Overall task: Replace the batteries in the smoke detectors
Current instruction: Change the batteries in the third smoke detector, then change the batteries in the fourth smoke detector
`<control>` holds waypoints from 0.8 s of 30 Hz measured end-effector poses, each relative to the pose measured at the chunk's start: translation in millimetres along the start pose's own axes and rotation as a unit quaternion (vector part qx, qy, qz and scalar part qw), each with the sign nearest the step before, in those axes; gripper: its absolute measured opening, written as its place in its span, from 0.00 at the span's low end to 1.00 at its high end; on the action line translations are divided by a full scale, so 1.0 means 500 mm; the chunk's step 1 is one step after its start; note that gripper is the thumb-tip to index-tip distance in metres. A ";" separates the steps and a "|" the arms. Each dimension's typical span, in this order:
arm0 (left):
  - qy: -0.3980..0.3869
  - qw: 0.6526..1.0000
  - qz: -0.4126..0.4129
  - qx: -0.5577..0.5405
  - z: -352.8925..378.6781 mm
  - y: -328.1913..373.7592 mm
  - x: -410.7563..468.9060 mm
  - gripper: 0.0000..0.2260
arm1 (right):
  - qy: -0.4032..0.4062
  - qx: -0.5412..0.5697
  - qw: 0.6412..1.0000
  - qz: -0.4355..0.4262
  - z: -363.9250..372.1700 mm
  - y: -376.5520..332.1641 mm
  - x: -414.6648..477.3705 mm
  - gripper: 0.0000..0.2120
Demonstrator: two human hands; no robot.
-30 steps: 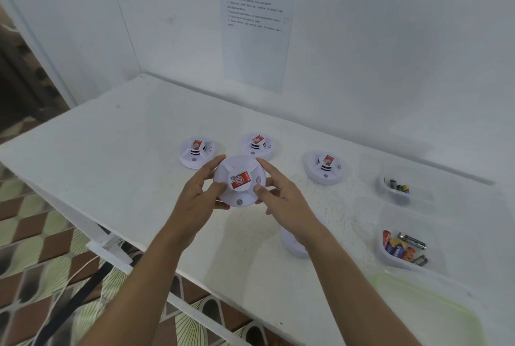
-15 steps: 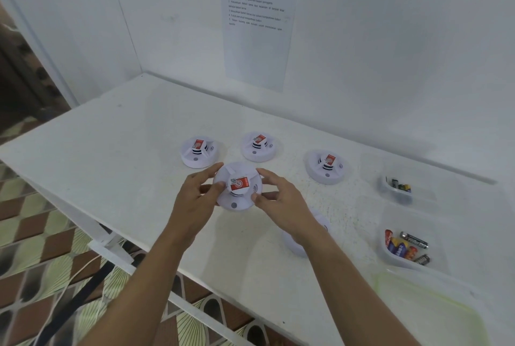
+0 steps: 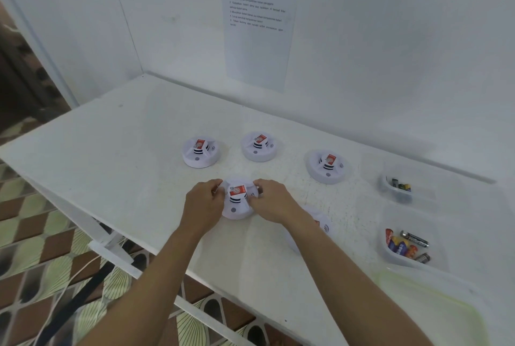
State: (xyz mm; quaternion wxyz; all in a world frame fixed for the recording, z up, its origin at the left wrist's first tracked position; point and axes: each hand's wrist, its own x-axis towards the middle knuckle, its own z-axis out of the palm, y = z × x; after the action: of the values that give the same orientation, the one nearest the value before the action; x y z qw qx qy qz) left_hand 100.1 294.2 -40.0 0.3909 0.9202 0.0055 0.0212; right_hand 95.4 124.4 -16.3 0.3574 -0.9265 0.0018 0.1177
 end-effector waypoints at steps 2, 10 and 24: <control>-0.001 1.000 0.000 0.009 0.000 -0.005 0.003 0.11 | -0.002 0.000 1.000 0.004 0.001 0.001 0.000 0.07; 0.044 0.983 0.008 0.176 -0.027 -0.068 0.030 0.19 | -0.005 0.029 0.999 0.014 -0.016 0.005 0.013 0.22; 0.031 0.971 0.021 0.236 -0.049 -0.133 0.069 0.31 | 0.193 -0.089 0.976 -0.052 -0.017 -0.028 0.202 0.28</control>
State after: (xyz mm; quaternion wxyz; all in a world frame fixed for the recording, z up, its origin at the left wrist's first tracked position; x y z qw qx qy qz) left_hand 133.9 358.8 -69.4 0.1619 0.9852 0.0031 0.0564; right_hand 196.7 137.4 -23.0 0.2719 -0.9588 0.0124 -0.0821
